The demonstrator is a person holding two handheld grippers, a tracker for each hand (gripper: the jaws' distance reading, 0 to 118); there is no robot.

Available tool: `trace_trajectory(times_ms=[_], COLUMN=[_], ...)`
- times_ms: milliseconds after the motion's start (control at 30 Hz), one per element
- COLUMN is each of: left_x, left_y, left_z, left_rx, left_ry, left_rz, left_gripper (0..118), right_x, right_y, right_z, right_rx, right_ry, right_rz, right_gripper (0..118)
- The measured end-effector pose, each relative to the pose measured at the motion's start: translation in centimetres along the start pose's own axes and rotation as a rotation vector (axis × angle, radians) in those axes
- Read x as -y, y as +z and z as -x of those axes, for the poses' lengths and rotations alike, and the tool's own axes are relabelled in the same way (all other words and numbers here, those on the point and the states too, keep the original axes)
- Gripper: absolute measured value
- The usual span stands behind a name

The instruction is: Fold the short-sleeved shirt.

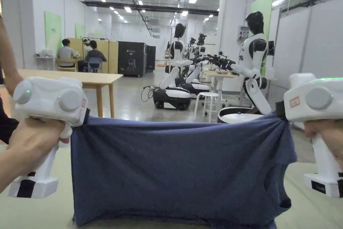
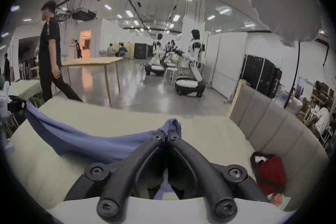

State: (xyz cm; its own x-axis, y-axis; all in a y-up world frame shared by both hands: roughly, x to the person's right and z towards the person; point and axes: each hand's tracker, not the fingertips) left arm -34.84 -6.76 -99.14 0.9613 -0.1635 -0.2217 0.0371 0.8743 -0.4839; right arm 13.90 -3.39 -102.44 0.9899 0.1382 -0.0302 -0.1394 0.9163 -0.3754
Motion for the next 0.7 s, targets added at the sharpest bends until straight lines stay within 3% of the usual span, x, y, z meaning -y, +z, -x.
trace_trajectory(times_ms=[67, 100, 233, 400, 533, 700], left_x=[2.8, 4.3, 10.4, 18.3, 24.5, 31.7], left_y=[0.1, 0.4, 3.2, 9.2, 13.2, 19.9], left_z=[-0.1, -0.1, 0.9, 2.5, 4.2, 5.7], left_rx=[-0.001, -0.004, 0.032, 0.106, 0.151, 0.163], left_ry=[-0.062, -0.070, -0.055, -0.039, -0.010, 0.003], left_rz=[0.031, 0.034, 0.077, 0.136, 0.177, 0.181], left_gripper=[9, 9, 9, 9, 9, 9], right_x=[3.6, 5.5, 12.1, 19.7, 25.3, 32.9], right_y=[1.4, 2.3, 6.4, 12.8, 18.9, 25.8], right_z=[0.1, 0.0, -0.4, -1.6, -1.9, -2.6], right_rx=[-0.007, -0.030, -0.081, -0.116, -0.154, -0.184], right_ry=[0.008, -0.029, -0.033, -0.074, -0.038, -0.085], right_rz=[0.055, 0.063, 0.136, 0.172, 0.218, 0.234], right_gripper=[2, 2, 2, 2, 2, 3])
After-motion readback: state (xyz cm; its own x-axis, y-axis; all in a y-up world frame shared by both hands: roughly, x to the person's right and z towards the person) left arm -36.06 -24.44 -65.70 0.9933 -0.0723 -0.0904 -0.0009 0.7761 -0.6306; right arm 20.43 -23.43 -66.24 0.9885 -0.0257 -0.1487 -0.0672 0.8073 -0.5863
